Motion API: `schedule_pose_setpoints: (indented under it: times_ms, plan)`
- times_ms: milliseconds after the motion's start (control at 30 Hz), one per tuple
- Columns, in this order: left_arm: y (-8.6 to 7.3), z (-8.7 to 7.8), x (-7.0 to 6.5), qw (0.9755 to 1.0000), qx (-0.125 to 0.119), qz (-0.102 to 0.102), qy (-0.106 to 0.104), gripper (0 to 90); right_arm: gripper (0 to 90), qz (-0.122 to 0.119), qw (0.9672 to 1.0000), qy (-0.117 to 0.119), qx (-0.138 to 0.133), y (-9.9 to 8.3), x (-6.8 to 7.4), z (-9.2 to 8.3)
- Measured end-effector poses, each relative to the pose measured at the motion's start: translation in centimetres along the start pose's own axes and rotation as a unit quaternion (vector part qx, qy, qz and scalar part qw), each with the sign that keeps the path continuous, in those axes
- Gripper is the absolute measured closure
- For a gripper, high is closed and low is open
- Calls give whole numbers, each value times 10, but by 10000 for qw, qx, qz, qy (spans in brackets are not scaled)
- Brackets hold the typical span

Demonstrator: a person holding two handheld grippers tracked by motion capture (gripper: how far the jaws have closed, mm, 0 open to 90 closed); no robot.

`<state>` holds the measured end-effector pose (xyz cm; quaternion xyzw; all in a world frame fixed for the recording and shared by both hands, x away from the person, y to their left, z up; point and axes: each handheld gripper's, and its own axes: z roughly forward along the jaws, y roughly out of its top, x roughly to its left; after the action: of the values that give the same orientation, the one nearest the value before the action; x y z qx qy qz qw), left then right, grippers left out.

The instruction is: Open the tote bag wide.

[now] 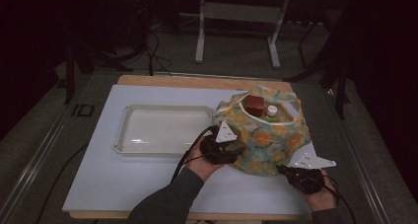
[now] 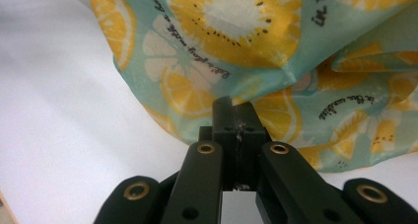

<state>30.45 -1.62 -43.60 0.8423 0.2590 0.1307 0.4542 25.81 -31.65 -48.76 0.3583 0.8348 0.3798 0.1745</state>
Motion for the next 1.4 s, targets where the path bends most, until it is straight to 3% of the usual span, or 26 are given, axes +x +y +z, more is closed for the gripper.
schedule_pose_setpoints:
  times_ms: [233,367,833,1167,1400]
  plan:
    - [0,4,-2,9998,146,117,75,771,900,1,9999,45,106,-4,1,5]
    - [-1,5,-2,9998,162,88,61,887,900,19,9999,52,121,-5,1,6]
    - [-15,10,-4,9993,358,138,-11,897,900,45,9995,62,304,-10,0,13]
    - [-38,27,-8,9970,755,161,-61,897,900,117,9989,65,455,-13,0,17]
    - [-37,19,-3,9982,556,-4,-218,889,900,44,9977,38,680,-15,1,23]
